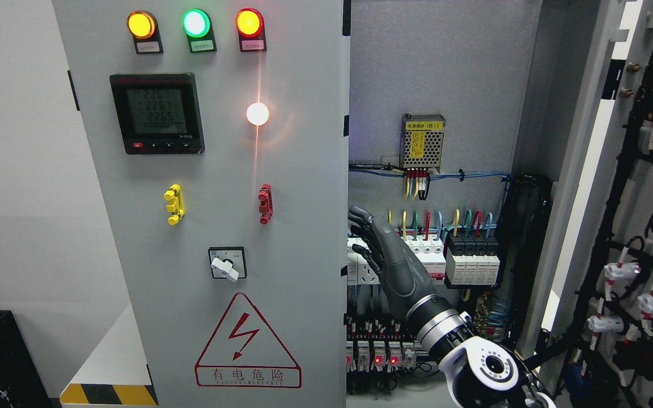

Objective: Open door with both hands
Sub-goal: 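Hook the right fingers behind the closed door's inner edge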

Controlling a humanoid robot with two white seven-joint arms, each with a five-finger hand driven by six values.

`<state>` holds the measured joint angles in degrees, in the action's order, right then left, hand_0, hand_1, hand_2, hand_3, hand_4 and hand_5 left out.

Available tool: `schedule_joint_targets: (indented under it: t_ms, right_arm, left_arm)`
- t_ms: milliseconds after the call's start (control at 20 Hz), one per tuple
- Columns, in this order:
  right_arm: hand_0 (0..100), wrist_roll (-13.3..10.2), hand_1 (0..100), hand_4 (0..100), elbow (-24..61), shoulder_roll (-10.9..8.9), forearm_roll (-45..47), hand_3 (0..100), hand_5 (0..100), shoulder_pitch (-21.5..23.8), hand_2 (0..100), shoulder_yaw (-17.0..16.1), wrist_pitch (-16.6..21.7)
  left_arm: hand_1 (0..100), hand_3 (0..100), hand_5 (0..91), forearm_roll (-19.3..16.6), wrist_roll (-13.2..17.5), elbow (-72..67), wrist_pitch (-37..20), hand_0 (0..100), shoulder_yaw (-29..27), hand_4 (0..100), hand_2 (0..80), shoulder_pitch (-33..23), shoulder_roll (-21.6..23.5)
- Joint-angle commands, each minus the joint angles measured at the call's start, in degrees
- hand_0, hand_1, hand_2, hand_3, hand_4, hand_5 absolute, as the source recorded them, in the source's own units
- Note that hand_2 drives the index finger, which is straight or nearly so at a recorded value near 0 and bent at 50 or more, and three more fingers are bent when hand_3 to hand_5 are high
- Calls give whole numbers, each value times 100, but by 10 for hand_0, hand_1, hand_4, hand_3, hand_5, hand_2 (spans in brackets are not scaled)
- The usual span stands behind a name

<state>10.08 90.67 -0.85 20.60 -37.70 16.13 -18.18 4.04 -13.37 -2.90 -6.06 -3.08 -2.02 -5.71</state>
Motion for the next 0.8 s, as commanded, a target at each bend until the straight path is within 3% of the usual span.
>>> schedule_joint_targets:
  t_ms: [0, 250, 450, 751]
  right_arm:
    - [191, 196, 0, 0, -181, -108, 67, 0, 0, -71, 0, -224, -142]
    - [191, 231, 0, 0, -322, -108, 85, 0, 0, -308, 0, -225, -142]
    - [191, 706, 0, 0, -453, -108, 76, 0, 0, -387, 0, -277, -142]
    - [191, 767, 0, 0, -735, -117, 85, 0, 0, -501, 0, -348, -142]
  left_arm:
    - [0, 0, 0, 0, 1, 0, 0, 0, 0, 0, 0, 0, 0]
    - [0, 0, 0, 0, 1, 0, 0, 0, 0, 0, 0, 0, 0]
    - [0, 0, 0, 0, 1, 0, 0, 0, 0, 0, 0, 0, 0]
    - [0, 0, 0, 0, 1, 0, 0, 0, 0, 0, 0, 0, 0]
